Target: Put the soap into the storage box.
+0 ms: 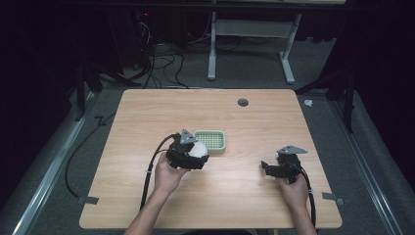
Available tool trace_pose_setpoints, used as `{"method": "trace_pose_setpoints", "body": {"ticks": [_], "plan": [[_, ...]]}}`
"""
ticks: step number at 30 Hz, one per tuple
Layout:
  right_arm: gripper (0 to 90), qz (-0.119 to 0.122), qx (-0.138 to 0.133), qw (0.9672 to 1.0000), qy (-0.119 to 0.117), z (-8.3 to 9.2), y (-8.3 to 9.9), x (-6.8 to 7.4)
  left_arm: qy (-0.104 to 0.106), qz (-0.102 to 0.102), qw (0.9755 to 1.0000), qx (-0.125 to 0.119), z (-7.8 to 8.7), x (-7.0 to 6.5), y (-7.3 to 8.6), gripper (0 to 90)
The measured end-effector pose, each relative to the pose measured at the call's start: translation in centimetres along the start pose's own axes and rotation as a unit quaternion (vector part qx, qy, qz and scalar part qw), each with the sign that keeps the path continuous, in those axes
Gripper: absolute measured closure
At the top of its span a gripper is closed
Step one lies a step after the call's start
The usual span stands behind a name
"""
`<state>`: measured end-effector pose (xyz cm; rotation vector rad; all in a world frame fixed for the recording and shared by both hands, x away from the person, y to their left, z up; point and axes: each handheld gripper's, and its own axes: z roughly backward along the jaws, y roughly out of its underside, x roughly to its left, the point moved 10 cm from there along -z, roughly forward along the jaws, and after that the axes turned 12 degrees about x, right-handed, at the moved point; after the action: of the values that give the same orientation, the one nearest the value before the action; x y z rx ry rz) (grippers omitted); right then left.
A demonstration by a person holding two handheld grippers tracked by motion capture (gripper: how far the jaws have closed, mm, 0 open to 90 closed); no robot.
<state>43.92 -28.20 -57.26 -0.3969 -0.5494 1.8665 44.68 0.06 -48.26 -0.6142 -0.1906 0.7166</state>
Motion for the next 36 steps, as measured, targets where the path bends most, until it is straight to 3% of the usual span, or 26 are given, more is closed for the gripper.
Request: {"method": "trace_pose_setpoints", "body": {"ticks": [13, 20, 22, 24, 36], "plan": [[19.8, 0.000, 0.000, 1.0000, 0.000, 0.0, 0.0, 0.0, -0.007, -0.008, 0.9999, -0.001, 0.2, 0.8, -1.8, 24.8], [19.8, 0.000, 0.000, 1.0000, 0.000, 0.0, 0.0, 0.0, -0.007, -0.003, 1.0000, 0.005, -0.2, 1.6, -2.3, 24.8], [19.8, 0.000, 0.000, 1.0000, 0.000, 0.0, 0.0, 0.0, -0.011, -0.002, 0.9999, 0.006, -0.3, 1.8, -2.6, 24.8], [19.8, 0.000, 0.000, 1.0000, -0.001, 0.0, 0.0, 0.0, -0.033, -0.011, 0.9994, 0.008, -0.4, 2.1, -2.9, 24.8], [19.8, 0.000, 0.000, 1.0000, -0.001, 0.0, 0.0, 0.0, -0.027, -0.006, 0.9996, 0.009, -1.6, 2.6, -4.2, 24.8]]}}
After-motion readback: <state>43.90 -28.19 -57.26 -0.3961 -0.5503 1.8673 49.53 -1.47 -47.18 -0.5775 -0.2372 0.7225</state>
